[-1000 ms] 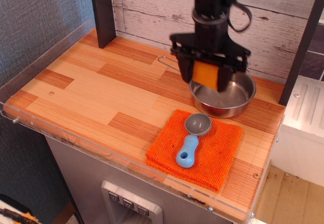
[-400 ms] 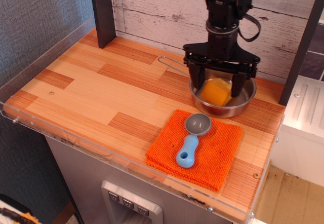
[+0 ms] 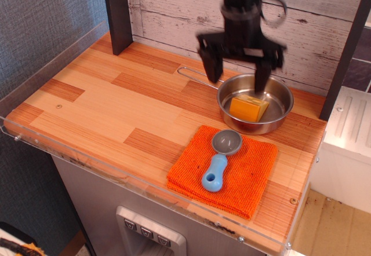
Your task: Move the cheese into the pot.
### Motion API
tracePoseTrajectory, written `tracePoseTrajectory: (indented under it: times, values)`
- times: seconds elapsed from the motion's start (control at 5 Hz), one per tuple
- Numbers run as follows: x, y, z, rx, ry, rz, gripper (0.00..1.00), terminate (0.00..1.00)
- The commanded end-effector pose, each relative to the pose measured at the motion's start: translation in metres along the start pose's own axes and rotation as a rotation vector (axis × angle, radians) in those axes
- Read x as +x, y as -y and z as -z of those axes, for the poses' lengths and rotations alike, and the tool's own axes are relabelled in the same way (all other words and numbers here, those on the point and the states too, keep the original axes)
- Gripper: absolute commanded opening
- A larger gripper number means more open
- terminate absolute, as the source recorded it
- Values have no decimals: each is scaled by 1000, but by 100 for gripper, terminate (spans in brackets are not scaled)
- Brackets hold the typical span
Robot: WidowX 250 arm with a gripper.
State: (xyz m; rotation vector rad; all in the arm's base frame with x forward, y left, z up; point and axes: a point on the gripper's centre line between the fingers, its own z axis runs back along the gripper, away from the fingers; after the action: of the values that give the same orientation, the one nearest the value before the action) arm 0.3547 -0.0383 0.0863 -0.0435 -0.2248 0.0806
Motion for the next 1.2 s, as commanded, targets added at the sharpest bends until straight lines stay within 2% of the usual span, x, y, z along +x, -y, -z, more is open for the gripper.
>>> tracePoseTrajectory:
  times: [0.0, 0.2, 0.4, 0.6, 0.8, 1.0]
  values:
    - [-41, -60, -83, 37, 103, -91, 100, 0]
    - [-63, -83, -89, 31, 71, -104, 100, 0]
    - [-77, -100, -84, 9, 13, -64, 100, 0]
    - [-71, -105, -77, -10, -45, 24, 100, 0]
    - [-67, -104, -74, 28, -61, 75, 100, 0]
    - [-67, -101, -76, 67, -48, 102, 100, 0]
